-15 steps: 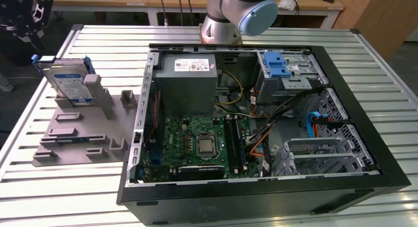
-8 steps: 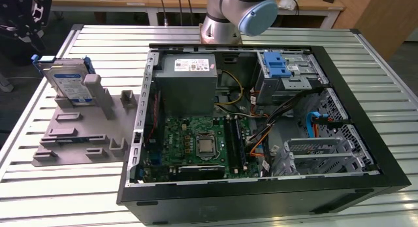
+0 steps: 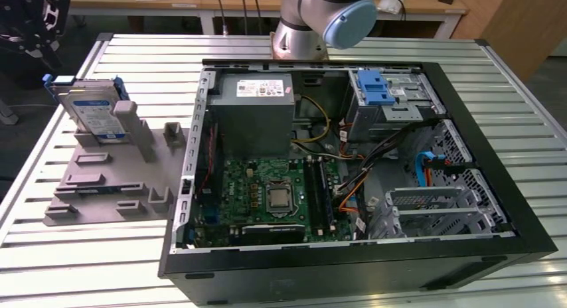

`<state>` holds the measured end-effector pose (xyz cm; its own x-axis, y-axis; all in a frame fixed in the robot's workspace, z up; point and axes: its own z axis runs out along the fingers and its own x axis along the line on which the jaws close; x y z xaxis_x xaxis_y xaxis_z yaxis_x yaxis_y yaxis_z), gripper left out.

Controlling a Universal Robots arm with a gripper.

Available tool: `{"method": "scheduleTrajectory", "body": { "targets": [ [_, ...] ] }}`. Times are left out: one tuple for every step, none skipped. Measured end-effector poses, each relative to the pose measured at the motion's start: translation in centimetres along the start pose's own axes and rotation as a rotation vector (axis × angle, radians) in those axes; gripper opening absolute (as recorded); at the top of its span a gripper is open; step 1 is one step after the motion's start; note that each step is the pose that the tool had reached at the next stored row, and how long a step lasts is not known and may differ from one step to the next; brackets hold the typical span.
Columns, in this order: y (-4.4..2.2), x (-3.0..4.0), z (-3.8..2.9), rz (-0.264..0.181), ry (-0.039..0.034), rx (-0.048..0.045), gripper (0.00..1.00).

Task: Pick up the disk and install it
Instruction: 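Pick up the disk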

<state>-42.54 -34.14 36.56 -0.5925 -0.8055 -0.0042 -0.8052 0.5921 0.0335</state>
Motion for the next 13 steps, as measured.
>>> {"method": "scheduleTrajectory", "body": {
  "targets": [
    [0.00, 0.00, 0.01, -0.011, 0.0003, 0.0000, 0.11],
    [-0.01, 0.00, 0.02, -0.029, 0.0008, -0.0001, 0.11],
    [0.00, 0.00, 0.03, -0.047, 0.0014, -0.0002, 0.11],
    [0.00, 0.00, 0.05, -0.064, 0.0021, -0.0003, 0.11],
    [0.00, 0.00, 0.06, -0.082, 0.0026, -0.0005, 0.11],
    [0.00, 0.00, 0.07, -0.096, 0.0022, -0.0009, 0.11],
    [0.01, 0.00, 0.10, -0.109, 0.0011, -0.0012, 0.11],
    [0.01, 0.00, 0.13, -0.122, -0.0001, -0.0015, 0.11],
    [0.00, 0.00, 0.16, -0.136, -0.0012, -0.0018, 0.11],
    [-0.01, 0.00, 0.19, -0.151, -0.0022, -0.0022, 0.11],
    [-0.01, -0.01, 0.23, -0.167, -0.0023, -0.0022, 0.11],
    [-0.01, -0.01, 0.25, -0.185, -0.0018, -0.0024, 0.11],
    [-0.01, 0.00, 0.27, -0.202, -0.0012, -0.0025, 0.11]
  ]
}}
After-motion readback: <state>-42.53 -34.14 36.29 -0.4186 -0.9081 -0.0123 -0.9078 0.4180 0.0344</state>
